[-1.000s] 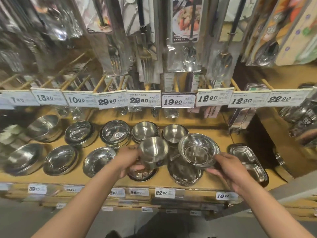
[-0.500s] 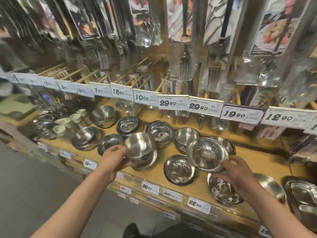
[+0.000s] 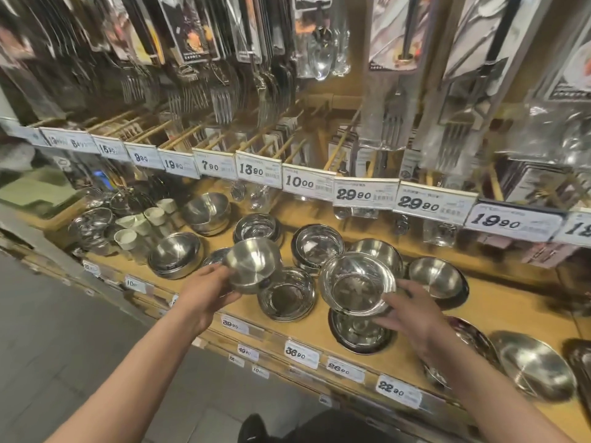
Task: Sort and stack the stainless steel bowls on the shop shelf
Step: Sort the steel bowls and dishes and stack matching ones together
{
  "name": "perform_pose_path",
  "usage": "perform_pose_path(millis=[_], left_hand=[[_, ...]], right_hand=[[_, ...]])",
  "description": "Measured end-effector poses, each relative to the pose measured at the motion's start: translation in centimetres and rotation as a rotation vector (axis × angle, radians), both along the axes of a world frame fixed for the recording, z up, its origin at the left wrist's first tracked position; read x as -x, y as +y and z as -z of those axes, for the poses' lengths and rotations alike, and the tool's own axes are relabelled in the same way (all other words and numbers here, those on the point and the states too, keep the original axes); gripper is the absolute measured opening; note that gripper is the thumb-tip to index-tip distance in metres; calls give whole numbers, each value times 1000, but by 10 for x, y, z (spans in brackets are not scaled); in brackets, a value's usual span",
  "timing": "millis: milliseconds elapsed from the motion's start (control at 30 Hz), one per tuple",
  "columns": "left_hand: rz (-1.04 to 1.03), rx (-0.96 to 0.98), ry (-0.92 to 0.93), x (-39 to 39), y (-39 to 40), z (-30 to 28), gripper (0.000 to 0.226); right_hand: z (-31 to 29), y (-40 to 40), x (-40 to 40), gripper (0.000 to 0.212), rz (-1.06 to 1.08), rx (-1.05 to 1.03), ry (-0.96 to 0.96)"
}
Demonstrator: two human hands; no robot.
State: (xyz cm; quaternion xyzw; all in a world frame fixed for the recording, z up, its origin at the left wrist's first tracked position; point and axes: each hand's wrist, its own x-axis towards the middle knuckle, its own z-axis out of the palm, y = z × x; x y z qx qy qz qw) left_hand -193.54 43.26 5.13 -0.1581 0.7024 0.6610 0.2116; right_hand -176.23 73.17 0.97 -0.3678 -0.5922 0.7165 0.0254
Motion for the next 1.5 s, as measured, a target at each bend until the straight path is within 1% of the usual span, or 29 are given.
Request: perform_pose_path(millis=[100,200,300,433,533,667,800,900,1000,1067,1233,1300,1400,1500], left_hand=[[16,1,-13,14,-10,6,9],[28,2,-30,33,-23,14,10],[74,18,-41,55,-36,24,12],[187,7,-54,86,-53,35,10],[224,13,-55,109,-65,41,9],[303,36,-50,130,-75,44,15],[357,42,-74,146,-83,44,10],[367,33,-101,153,-87,43,7],[355,6,-114,157,-90,44,8],[346,4,-107,160,-93,45,9],[338,17,-89,168,-103,46,11],[336,27,-87,171,-105,49,11],[350,29,-89,171,-105,52,14],[373,51,-95,170,-102,53,12]], right_hand=[[6,-16,17,53,8,5,-26],[11,-34,34,54,29,26,-36],[17,-55,53,45,37,16,-81],[29,-90,79,21,107,-8,-114],[39,-110,94,14,146,-92,-149],[49,-126,105,15,195,-171,-161],[53,-138,109,9,255,-166,-168],[56,-145,111,9,259,-287,-225],[61,-146,114,12,219,-453,-331],[63,-145,116,11,218,-518,-378],[63,-146,119,29,195,-563,-392],[64,-148,119,30,158,-594,-391],[63,-149,119,27,134,-595,-388],[58,-152,120,28,130,-597,-374]])
